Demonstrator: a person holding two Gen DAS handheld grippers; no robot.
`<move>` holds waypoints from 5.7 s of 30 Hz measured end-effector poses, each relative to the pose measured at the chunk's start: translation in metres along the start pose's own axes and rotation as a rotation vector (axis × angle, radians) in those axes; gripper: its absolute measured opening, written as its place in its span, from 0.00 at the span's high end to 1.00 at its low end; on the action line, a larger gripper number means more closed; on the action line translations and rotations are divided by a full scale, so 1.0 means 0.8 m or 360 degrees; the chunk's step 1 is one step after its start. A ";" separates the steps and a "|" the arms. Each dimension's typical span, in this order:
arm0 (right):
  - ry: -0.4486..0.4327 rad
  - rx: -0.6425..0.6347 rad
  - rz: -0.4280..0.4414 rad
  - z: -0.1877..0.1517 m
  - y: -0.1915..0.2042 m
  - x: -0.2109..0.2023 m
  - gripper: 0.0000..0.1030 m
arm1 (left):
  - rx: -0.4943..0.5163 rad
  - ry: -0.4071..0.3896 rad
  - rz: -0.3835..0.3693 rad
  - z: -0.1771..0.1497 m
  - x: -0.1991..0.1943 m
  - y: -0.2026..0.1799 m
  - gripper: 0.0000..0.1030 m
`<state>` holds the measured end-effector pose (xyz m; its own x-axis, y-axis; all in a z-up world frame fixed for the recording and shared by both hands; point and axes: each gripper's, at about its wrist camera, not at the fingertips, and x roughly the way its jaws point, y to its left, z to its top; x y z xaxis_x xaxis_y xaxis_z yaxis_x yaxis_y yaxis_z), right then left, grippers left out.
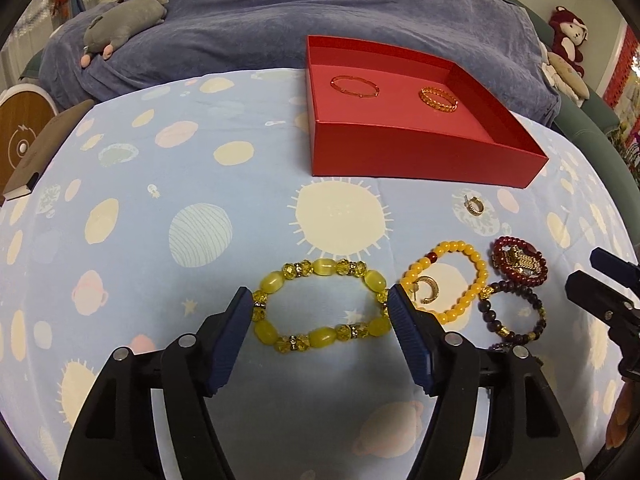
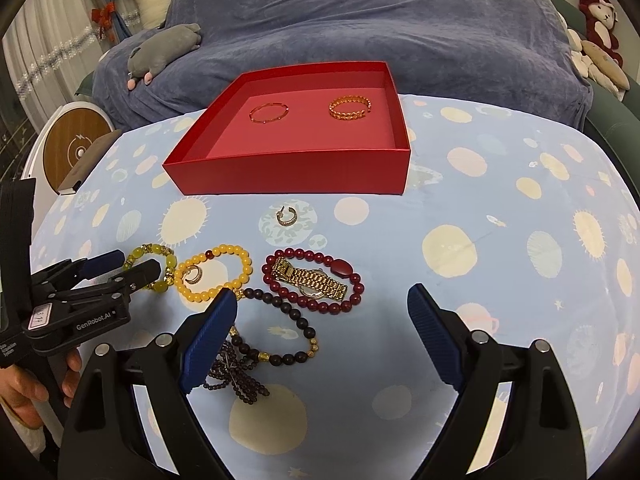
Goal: Organize jewelry
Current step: 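Lower the left tool onto the yellow glass-bead bracelet and close it, then grasp the dark red bead bracelet with the right tool while the left tool holds the yellow bracelet, then carry both bracelets into the red box and open both tools, then grasp the gold link watch with the right tool while the left tool withdraws from the box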
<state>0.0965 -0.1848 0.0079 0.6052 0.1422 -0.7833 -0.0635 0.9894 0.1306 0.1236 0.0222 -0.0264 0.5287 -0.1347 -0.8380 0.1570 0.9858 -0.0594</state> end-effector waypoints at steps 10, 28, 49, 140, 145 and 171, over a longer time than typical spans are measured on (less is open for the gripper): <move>0.0020 -0.0001 -0.0022 0.000 -0.006 0.009 0.22 | -0.0027 -0.0007 0.0068 -0.001 0.008 0.015 0.63; 0.0054 0.0062 -0.0067 0.010 -0.014 0.037 0.43 | -0.0094 0.0020 -0.0002 -0.002 0.004 0.031 0.93; 0.0094 0.0072 -0.0049 0.009 -0.018 0.053 0.78 | -0.0101 0.0027 -0.0038 -0.006 0.001 0.034 0.93; -0.0260 0.0110 -0.0086 0.167 -0.049 0.041 0.66 | -0.0187 -0.0253 -0.0095 0.204 0.019 0.002 0.59; -0.0282 0.0140 -0.0044 0.142 -0.053 0.000 0.66 | -0.0190 -0.0277 -0.0085 0.188 -0.022 0.004 0.59; 0.0014 -0.0104 0.0077 0.001 0.012 0.004 0.66 | -0.0051 -0.0111 -0.0095 0.047 -0.051 -0.020 0.56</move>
<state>0.0989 -0.1749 0.0071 0.5933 0.1900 -0.7822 -0.1446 0.9811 0.1286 0.1308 0.0081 0.0291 0.5763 -0.1991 -0.7926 0.1640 0.9783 -0.1265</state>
